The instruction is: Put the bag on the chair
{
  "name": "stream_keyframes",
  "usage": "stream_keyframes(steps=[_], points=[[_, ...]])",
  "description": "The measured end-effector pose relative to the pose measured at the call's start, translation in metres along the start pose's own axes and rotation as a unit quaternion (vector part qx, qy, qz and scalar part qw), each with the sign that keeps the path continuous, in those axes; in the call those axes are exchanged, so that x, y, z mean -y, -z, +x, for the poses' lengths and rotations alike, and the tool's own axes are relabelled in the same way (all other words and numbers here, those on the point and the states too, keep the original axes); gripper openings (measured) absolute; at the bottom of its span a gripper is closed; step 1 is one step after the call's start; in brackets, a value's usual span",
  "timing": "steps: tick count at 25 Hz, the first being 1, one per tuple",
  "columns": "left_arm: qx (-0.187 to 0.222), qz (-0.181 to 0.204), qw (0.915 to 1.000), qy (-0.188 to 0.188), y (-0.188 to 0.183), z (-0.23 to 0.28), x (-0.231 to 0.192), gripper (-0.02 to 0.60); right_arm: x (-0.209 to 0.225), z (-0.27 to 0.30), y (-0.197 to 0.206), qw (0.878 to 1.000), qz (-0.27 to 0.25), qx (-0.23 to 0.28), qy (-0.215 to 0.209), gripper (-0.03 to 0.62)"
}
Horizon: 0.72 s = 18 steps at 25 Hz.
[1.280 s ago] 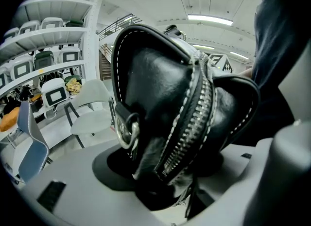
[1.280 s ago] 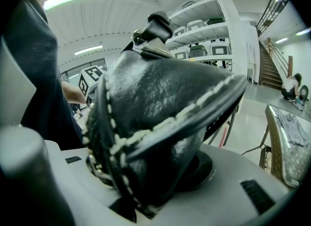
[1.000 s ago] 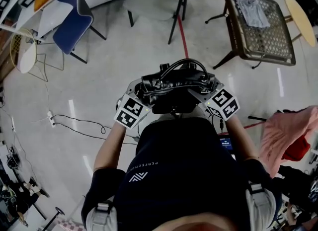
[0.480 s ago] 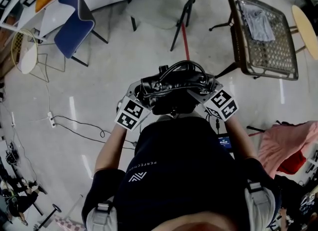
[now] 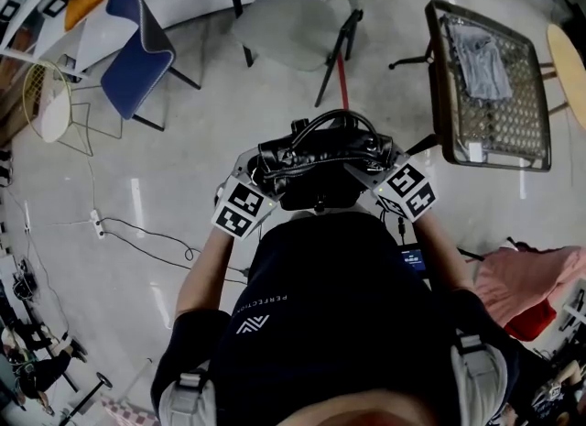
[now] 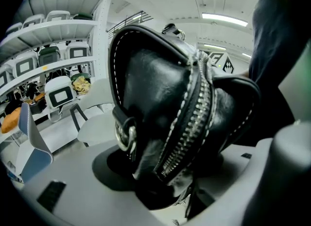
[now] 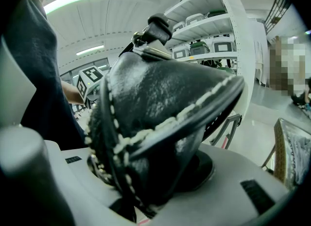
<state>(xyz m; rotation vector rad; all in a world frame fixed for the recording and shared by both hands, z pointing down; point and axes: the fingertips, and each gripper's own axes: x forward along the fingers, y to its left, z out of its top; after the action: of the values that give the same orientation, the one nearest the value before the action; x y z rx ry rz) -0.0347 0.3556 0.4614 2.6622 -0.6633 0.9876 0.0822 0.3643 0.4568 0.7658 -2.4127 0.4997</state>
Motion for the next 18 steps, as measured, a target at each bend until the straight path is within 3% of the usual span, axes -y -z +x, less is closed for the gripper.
stream_keyframes(steps=[18], points=[[0.001,0.008,0.9994,-0.035,-0.06,0.062,-0.08,0.301,0.111,0.023,-0.041,1.0,-0.018,0.018,0.0,0.192]])
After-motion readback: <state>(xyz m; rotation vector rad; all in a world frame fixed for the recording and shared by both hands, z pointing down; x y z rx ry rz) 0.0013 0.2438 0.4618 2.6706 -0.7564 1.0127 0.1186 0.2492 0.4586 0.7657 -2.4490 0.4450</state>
